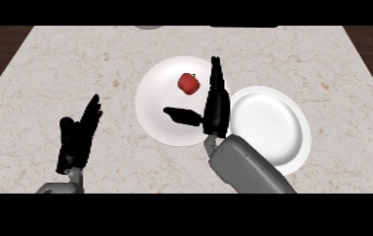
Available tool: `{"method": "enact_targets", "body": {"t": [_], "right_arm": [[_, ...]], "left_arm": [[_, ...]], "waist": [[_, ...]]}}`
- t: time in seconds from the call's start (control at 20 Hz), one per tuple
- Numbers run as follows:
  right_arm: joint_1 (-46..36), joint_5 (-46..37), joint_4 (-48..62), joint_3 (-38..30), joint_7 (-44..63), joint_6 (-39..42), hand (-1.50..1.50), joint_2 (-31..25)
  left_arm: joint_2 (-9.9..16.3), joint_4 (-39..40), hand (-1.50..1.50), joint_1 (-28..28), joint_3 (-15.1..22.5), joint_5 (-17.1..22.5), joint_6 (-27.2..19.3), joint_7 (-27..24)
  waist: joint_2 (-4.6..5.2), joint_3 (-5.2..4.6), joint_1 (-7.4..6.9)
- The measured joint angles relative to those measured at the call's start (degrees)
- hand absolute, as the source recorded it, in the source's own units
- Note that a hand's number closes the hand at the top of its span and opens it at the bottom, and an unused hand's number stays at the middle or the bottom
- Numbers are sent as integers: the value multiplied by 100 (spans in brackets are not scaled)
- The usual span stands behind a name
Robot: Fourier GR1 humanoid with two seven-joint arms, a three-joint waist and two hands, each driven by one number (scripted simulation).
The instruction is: Pick the bell pepper from the plate and place it in the plate
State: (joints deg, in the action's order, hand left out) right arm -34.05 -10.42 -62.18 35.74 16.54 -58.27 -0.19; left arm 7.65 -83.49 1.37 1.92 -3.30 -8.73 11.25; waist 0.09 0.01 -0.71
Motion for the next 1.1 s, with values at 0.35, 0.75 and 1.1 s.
{"method": "enact_targets", "body": {"t": [0.35, 0.75, 1.1], "right_arm": [[-76, -202, 401, -7, 296, -102, -150, -2], [101, -619, 414, 136, 757, -248, -150, -9], [604, -1046, 143, -251, 758, -106, -150, -96]], "left_arm": [[-35, 92, 0, 195, -78, -39, 26, 133], [-114, 50, 0, 134, -109, -86, 60, 101], [-127, -260, 0, -25, -121, -113, 108, 299]], "waist": [[-7, -2, 32], [-15, -3, 53], [-16, -2, 60]]}}
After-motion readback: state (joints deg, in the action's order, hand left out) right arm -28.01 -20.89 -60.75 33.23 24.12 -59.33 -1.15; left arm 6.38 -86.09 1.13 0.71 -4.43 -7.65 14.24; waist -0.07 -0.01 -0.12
